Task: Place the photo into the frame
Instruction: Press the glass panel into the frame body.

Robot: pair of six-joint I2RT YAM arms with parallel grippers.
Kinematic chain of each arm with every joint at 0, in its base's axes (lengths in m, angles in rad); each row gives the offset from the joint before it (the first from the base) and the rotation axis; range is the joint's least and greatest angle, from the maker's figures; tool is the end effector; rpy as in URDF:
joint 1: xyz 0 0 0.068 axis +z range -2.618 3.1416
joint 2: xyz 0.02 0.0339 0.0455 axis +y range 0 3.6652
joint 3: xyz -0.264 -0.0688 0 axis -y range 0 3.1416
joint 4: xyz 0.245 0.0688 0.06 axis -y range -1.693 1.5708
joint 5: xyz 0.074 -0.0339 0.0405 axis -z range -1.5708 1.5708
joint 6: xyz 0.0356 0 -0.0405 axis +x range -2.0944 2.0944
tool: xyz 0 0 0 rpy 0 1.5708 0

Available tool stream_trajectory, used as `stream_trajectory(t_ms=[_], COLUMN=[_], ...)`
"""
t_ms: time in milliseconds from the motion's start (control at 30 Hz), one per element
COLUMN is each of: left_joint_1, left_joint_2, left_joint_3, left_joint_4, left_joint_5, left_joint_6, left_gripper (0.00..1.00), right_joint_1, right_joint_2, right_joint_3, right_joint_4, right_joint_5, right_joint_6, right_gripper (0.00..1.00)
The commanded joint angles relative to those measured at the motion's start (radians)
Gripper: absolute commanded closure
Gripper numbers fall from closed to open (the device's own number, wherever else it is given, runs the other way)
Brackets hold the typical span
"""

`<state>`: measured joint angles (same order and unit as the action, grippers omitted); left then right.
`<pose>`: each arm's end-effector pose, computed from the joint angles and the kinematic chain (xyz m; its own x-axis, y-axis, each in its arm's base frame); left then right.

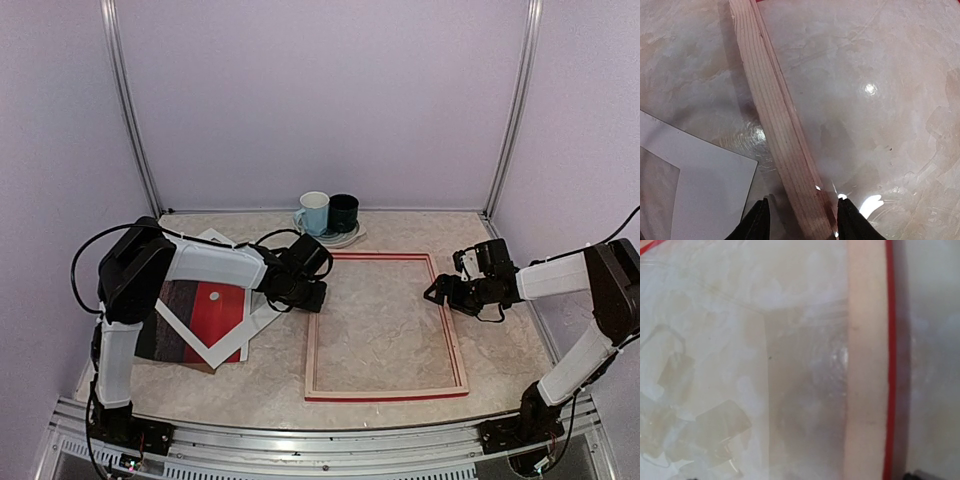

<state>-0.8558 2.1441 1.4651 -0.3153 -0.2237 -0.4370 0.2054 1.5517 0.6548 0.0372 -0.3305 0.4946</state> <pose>0.3015 -0.3352 0.1370 -0.7761 0.2644 -0.5726 0.3626 0.9299 -0.0622 0.2767 0.0694 0.1419 -0.8428 0.2830 -0.4577 -0.0002 0.8504 0.5262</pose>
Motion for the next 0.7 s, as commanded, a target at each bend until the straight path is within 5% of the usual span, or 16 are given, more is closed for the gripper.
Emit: stream_trajectory(t_ms=[0, 667], left_joint_1=[0.013, 0.09], left_joint_2=[0.024, 0.114], left_joint_3=[0.034, 0.308], left_joint_4=[-0.086, -0.207], left_joint_5=[-0.037, -0.062], left_joint_6=[0.028, 0.093], left_gripper=[0.53, 0.49], right_joint_1=[0.0, 0.0], right_joint_2=[-0.028, -0.032], right_joint_3=[-0.008, -0.003], right_joint_4=[0.012, 0.019], right_joint_5=[-0.013, -0.014], right_joint_6=[-0.004, 0.006], right_gripper=[0.12, 0.13])
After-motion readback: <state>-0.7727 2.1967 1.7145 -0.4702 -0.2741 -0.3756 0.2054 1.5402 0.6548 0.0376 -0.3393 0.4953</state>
